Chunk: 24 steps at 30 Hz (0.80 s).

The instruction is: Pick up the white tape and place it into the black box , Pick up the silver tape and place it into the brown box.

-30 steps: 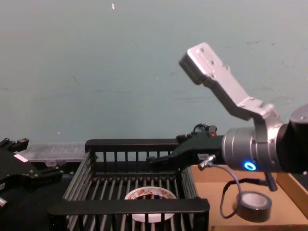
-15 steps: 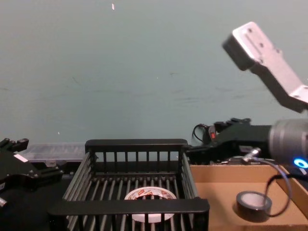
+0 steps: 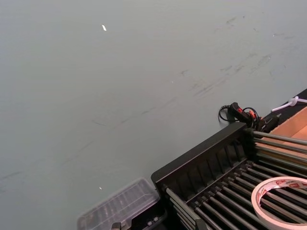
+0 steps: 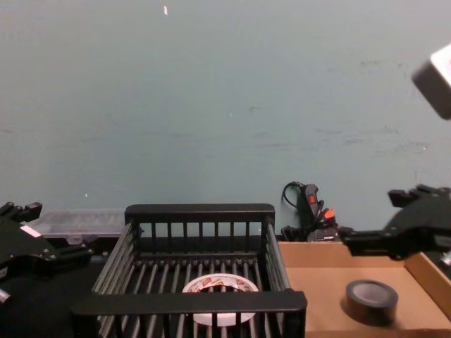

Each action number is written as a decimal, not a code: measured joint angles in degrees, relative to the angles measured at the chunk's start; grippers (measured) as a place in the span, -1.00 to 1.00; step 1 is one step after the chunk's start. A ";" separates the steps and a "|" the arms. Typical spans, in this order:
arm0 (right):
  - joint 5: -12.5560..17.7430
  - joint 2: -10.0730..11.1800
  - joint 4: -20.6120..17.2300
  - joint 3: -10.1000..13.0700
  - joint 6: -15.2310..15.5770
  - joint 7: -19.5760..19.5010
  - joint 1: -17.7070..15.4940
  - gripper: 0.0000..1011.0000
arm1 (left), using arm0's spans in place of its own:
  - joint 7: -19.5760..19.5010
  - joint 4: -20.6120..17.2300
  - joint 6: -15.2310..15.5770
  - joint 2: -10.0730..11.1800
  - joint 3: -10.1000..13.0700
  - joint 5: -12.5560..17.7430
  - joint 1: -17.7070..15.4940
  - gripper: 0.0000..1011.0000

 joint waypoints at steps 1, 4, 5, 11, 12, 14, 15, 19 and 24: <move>-0.20 0.10 -0.23 0.22 -0.08 -0.24 -0.46 0.98 | 0.00 0.00 0.00 0.00 0.00 0.00 0.00 0.98; -1.30 0.48 -0.78 0.90 -0.75 -1.32 -2.06 0.98 | 0.00 0.00 0.00 0.00 0.00 0.00 0.00 0.98; -1.69 0.57 -0.80 0.98 -0.99 -1.62 -2.38 0.98 | 0.00 0.00 0.00 0.00 0.00 0.00 0.00 0.98; -5.61 0.93 0.05 0.81 -3.23 -4.28 -3.88 0.98 | 0.00 0.00 0.00 0.00 0.00 0.00 0.00 0.98; -6.76 0.96 0.52 0.59 -3.91 -5.03 -4.01 0.98 | 0.00 0.00 0.00 0.00 0.00 0.00 0.00 0.98; -7.89 0.96 1.06 0.37 -4.58 -5.78 -4.05 0.98 | 0.00 0.00 0.00 0.00 0.00 0.00 0.00 0.98; -8.42 0.94 1.31 0.28 -4.90 -6.12 -4.05 0.98 | 0.00 0.00 0.00 0.00 0.00 0.00 0.00 0.98; -10.92 0.48 3.22 -0.16 -6.44 -7.65 -3.89 0.98 | 0.00 0.00 0.00 0.00 0.00 0.00 0.00 0.98; -12.20 -0.23 4.51 -0.16 -7.10 -8.15 -3.59 0.98 | 0.00 0.00 0.00 0.00 0.00 0.00 0.00 0.98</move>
